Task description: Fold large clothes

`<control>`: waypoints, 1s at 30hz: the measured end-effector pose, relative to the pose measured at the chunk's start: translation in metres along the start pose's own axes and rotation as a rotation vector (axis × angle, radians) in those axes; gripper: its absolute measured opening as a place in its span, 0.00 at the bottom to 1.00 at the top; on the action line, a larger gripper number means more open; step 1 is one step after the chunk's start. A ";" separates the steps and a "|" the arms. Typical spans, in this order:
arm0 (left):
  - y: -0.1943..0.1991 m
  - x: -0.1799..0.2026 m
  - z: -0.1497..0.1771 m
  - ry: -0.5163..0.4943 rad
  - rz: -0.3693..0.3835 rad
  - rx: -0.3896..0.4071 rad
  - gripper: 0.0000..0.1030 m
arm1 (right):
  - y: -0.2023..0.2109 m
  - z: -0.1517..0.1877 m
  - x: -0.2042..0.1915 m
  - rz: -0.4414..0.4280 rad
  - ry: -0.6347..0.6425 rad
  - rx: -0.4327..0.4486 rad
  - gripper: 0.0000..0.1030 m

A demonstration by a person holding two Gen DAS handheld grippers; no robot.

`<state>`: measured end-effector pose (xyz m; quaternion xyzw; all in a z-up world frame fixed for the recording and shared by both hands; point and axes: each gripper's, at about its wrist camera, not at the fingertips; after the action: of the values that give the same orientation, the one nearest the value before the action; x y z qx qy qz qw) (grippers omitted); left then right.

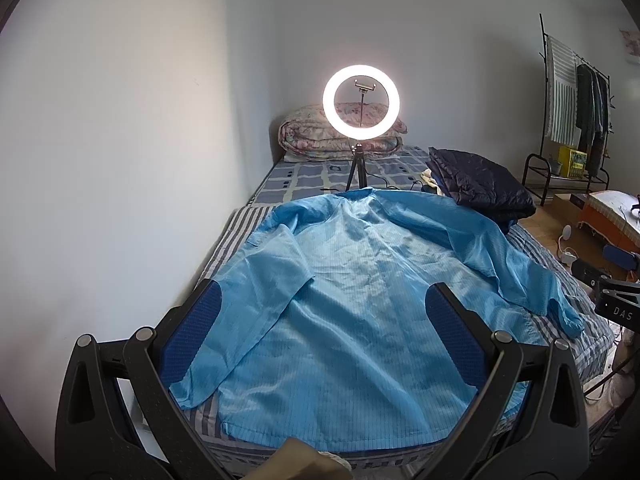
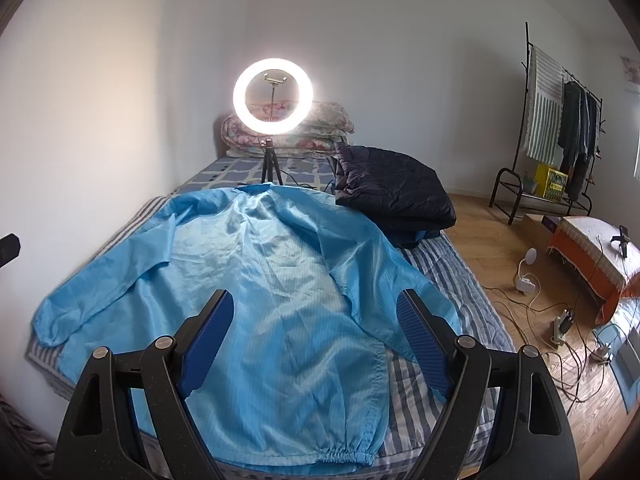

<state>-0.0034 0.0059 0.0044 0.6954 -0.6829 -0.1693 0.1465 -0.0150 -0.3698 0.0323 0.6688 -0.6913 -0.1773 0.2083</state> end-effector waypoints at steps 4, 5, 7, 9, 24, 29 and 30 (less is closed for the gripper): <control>0.000 0.000 -0.002 0.000 -0.002 0.002 1.00 | 0.000 0.000 0.000 -0.002 -0.003 0.000 0.81; 0.000 0.000 -0.002 0.000 -0.002 0.002 1.00 | 0.000 0.001 0.000 -0.003 -0.002 -0.001 0.81; 0.000 0.000 -0.001 0.000 -0.003 0.003 1.00 | 0.000 0.000 0.001 -0.005 -0.001 -0.005 0.81; 0.000 0.000 -0.001 0.000 -0.003 0.003 1.00 | 0.000 0.000 0.001 -0.005 0.001 -0.006 0.81; -0.001 -0.001 0.000 0.002 -0.002 0.004 1.00 | -0.003 0.001 0.000 -0.009 -0.001 -0.009 0.81; -0.001 -0.002 0.000 0.002 -0.006 0.003 1.00 | -0.003 0.001 0.000 -0.009 -0.001 -0.008 0.81; -0.001 -0.002 0.000 0.002 -0.005 0.003 1.00 | -0.003 0.001 -0.001 -0.009 -0.001 -0.009 0.81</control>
<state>-0.0022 0.0077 0.0043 0.6976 -0.6811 -0.1678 0.1455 -0.0129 -0.3695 0.0299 0.6709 -0.6875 -0.1816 0.2103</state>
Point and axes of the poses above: each gripper's, at about its wrist camera, not at the fingertips, and y roughly against the way its jaws point, x to its right, z to its underside, and after that the axes turned 1 degree about x, right-handed
